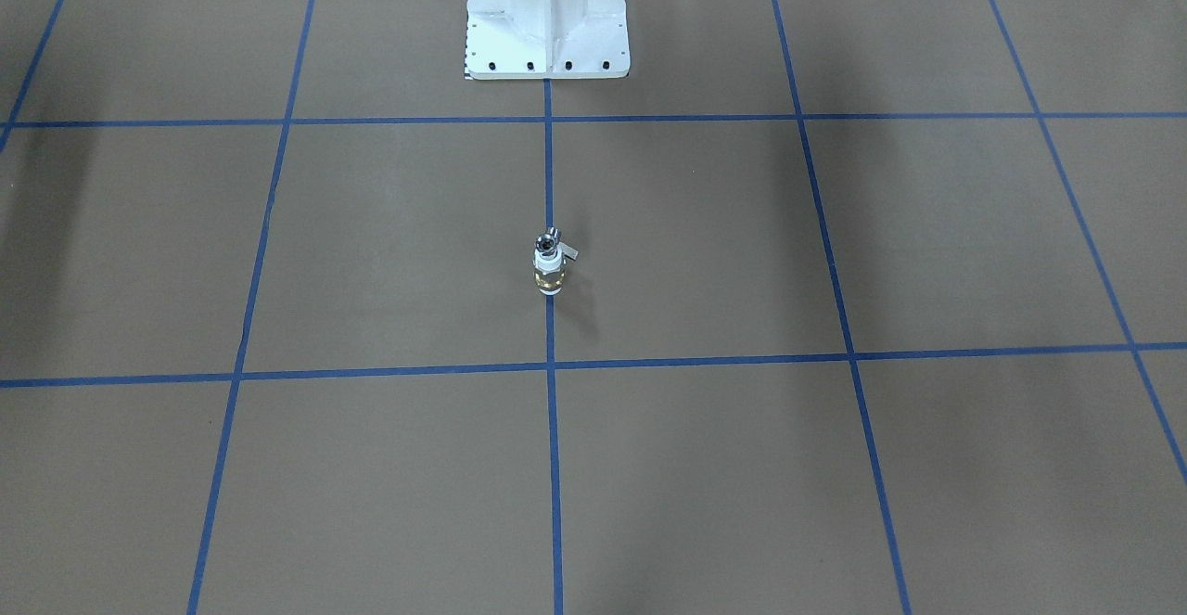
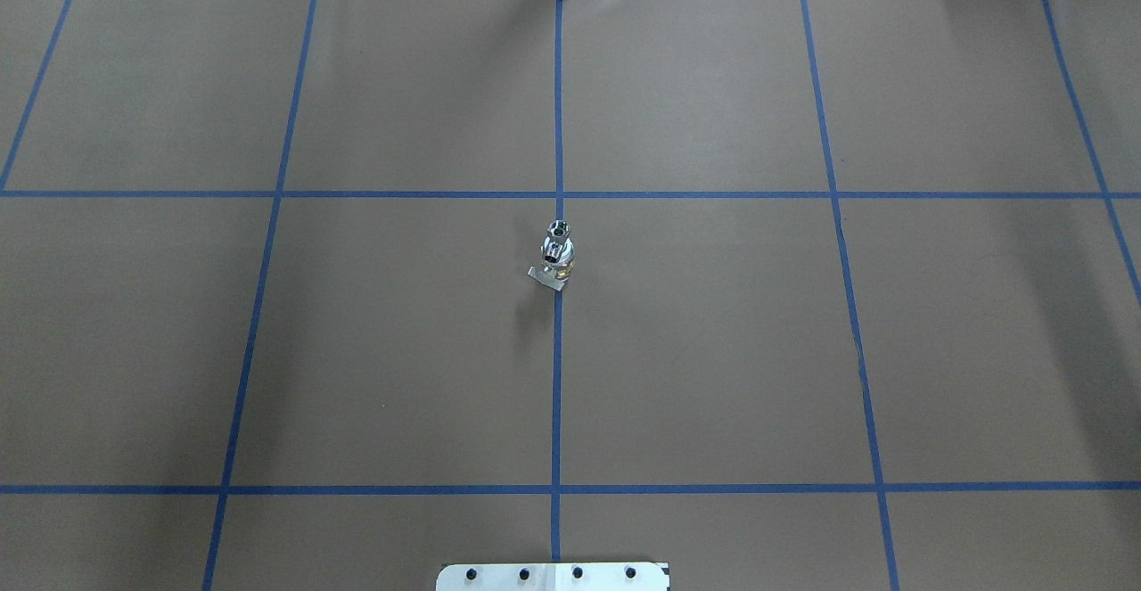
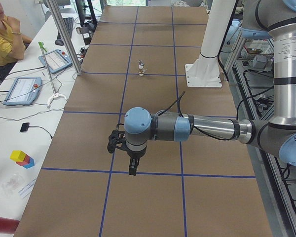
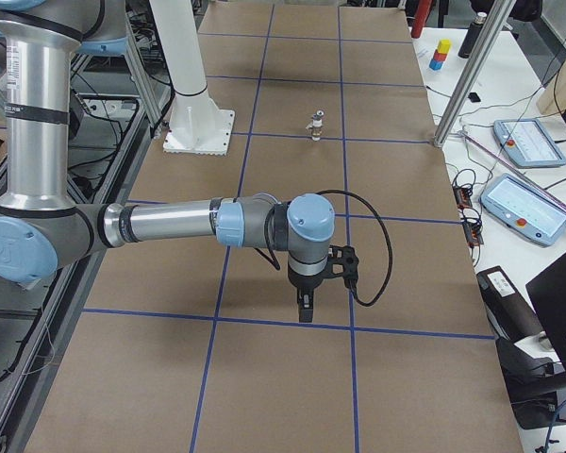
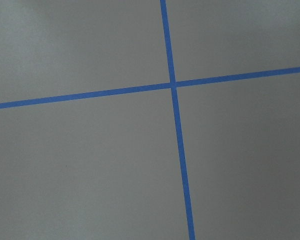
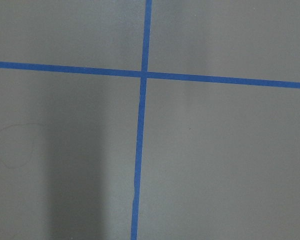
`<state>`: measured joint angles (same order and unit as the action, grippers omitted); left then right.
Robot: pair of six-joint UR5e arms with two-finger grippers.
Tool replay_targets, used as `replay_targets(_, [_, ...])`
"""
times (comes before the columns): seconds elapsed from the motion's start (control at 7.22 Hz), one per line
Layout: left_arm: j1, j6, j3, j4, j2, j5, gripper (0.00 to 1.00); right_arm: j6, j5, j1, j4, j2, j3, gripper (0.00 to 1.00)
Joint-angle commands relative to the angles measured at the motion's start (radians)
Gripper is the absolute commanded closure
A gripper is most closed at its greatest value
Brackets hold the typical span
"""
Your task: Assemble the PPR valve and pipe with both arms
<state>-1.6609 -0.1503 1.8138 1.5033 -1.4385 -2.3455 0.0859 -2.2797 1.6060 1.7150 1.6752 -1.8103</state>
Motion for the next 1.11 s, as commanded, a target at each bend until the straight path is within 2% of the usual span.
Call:
replay_targets(0.0, [0.001, 0.000, 0.001, 0.000, 0.000, 0.000, 0.00, 0.000, 0.000, 0.000, 0.000, 0.000, -0.001, 0.00])
replay_targets(0.97, [0.001, 0.000, -0.002, -0.001, 0.001, 0.002, 0.00, -0.002, -0.007, 0.000, 0.002, -0.009, 0.006, 0.00])
